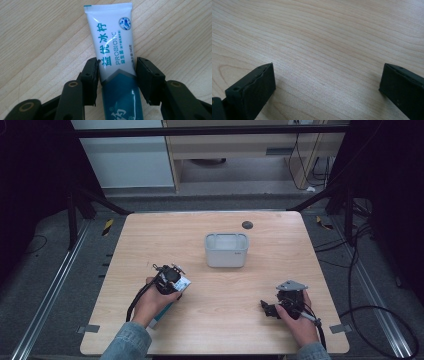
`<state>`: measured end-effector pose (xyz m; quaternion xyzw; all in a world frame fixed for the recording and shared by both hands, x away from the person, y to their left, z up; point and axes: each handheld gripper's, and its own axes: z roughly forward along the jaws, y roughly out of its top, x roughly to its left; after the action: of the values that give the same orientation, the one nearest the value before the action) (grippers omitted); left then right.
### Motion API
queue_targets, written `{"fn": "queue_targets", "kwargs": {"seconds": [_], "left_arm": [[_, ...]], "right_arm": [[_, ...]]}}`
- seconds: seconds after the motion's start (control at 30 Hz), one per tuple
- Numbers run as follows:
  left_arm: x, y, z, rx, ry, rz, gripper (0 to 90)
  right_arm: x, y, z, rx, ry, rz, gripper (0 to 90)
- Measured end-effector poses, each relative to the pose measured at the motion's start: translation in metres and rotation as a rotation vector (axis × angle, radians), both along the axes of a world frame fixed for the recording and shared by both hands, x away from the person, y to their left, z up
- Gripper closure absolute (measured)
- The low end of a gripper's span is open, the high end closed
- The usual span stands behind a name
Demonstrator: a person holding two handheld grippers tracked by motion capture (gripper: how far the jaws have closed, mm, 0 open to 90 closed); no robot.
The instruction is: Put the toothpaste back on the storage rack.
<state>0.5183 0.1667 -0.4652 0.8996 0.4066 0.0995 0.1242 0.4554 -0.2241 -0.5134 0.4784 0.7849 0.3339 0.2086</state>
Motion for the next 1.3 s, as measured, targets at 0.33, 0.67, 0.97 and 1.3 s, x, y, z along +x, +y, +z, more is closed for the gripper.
{"fn": "queue_targets", "kwargs": {"seconds": [0.33, 0.67, 0.97, 1.3], "left_arm": [[-0.001, -0.004, 0.0, 0.03, -0.01, -0.017, 62.2], [-0.002, -0.004, 0.002, 0.03, -0.015, -0.031, 69.1], [-0.003, 0.002, 0.007, -0.017, -0.013, -0.032, 77.7], [-0.015, 0.011, 0.041, -0.099, -0.116, -0.023, 79.5]], "right_arm": [[0.0, 0.0, 0.0, 0.0, 0.0, 0.0, 0.4], [0.0, 0.0, 0.0, 0.0, 0.0, 0.0, 0.4], [0.001, 0.0, 0.0, -0.001, -0.001, -0.001, 0.4], [0.002, 0.0, 0.0, 0.007, 0.005, -0.004, 0.4]]}}
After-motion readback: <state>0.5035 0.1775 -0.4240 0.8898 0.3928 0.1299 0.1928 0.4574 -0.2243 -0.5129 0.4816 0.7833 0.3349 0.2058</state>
